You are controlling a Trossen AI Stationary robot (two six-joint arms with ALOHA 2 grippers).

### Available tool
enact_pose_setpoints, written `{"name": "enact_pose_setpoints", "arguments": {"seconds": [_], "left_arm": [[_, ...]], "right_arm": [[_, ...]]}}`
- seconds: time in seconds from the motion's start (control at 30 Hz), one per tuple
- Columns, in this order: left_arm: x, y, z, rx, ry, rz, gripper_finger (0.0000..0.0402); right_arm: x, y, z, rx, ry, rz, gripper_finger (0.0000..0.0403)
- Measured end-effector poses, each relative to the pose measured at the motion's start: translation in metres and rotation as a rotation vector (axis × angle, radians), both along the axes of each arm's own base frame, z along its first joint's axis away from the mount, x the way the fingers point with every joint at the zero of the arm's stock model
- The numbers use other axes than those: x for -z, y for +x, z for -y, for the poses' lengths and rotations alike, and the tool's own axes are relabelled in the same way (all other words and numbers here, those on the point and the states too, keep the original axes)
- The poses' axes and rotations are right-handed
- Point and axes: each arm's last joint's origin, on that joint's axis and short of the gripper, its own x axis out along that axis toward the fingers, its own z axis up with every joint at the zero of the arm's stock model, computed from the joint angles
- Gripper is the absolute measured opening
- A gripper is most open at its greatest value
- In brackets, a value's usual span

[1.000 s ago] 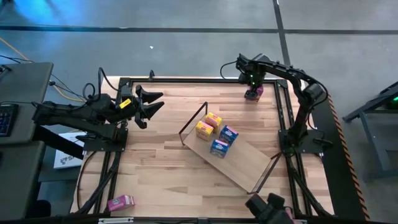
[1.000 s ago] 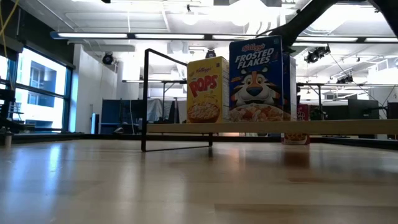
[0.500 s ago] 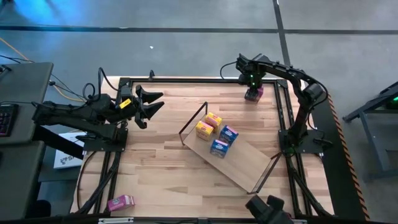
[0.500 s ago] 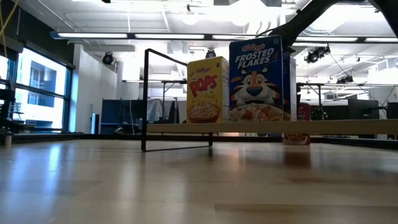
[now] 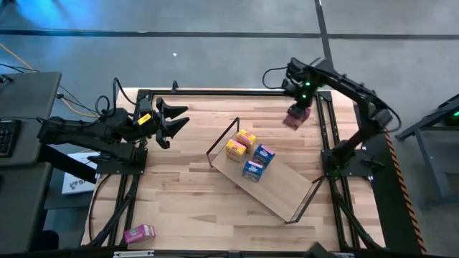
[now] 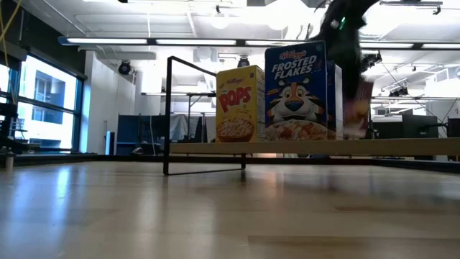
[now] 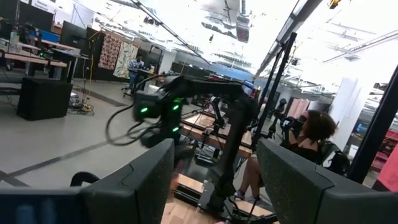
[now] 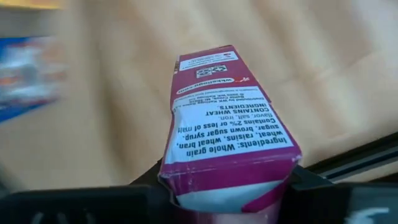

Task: Stack cereal on shelf
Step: Put the top right purple cereal box on the shelf

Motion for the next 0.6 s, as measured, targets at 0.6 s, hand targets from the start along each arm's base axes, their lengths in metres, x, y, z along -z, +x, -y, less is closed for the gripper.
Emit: {"name": "enact_pose_setpoints", "arguments": {"seconds": [0.6], "left_arm": [[0.000,0.000,0.000,0.000,0.000,0.000,0.0220]], "right_arm": [[-0.070,0.004,-0.170,0.024,0.264,0.140,0.0108]]}}
